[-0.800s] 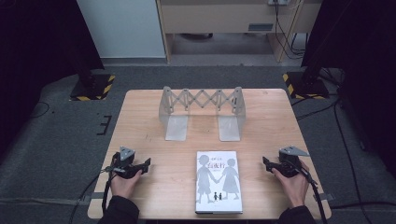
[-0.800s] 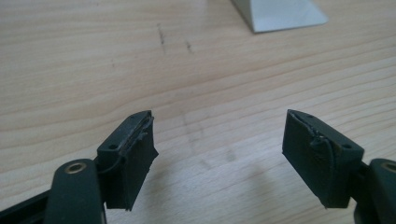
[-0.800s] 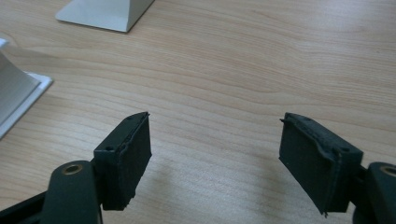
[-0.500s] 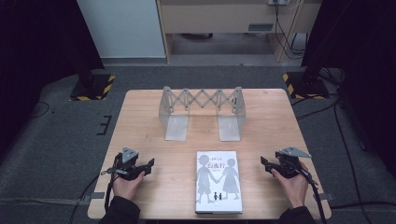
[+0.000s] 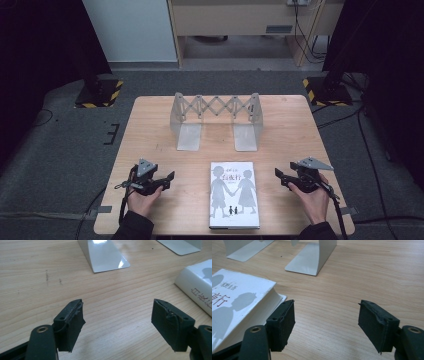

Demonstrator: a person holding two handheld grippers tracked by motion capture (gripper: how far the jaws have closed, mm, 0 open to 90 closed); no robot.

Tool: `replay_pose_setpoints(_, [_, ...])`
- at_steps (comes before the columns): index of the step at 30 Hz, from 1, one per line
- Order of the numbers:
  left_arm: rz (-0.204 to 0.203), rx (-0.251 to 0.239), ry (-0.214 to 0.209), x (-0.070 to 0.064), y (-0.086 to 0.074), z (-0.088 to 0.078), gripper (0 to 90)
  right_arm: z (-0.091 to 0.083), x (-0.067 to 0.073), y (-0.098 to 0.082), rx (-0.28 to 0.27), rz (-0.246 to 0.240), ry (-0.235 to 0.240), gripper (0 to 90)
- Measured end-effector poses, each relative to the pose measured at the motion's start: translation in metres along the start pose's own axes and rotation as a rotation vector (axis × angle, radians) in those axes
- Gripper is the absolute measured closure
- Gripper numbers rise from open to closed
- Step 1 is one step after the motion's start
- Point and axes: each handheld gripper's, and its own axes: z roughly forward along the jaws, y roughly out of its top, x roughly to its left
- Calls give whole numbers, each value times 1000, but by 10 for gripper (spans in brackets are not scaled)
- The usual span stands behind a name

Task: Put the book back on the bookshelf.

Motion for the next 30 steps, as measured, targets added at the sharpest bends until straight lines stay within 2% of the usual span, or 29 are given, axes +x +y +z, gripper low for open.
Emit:
replay_pose_setpoints(6, [-6,-16,-45,-12,1,1,258,-4,9,6,-9,-1,33,296])
replay_pose_setpoints(11, [-7,-9,-61,-19,3,2,258,-4,14,6,-15,-1,67,296])
replay_pose_setpoints(16, [19,-12,-85,-29,3,2,265,0,29,6,3,-26,102,292])
replay_pose_setpoints(18, [19,-12,-93,-31,3,3,265,1,31,5,7,-36,105,290])
replay_pose_setpoints(19, [20,-9,-109,-35,3,4,266,2,36,5,14,-43,122,289])
replay_pose_setpoints(23, [32,-7,-120,-41,3,4,272,6,45,3,30,-47,157,289])
replay_pose_setpoints(30, [42,-21,-166,-58,3,7,280,10,54,-2,46,-49,199,291])
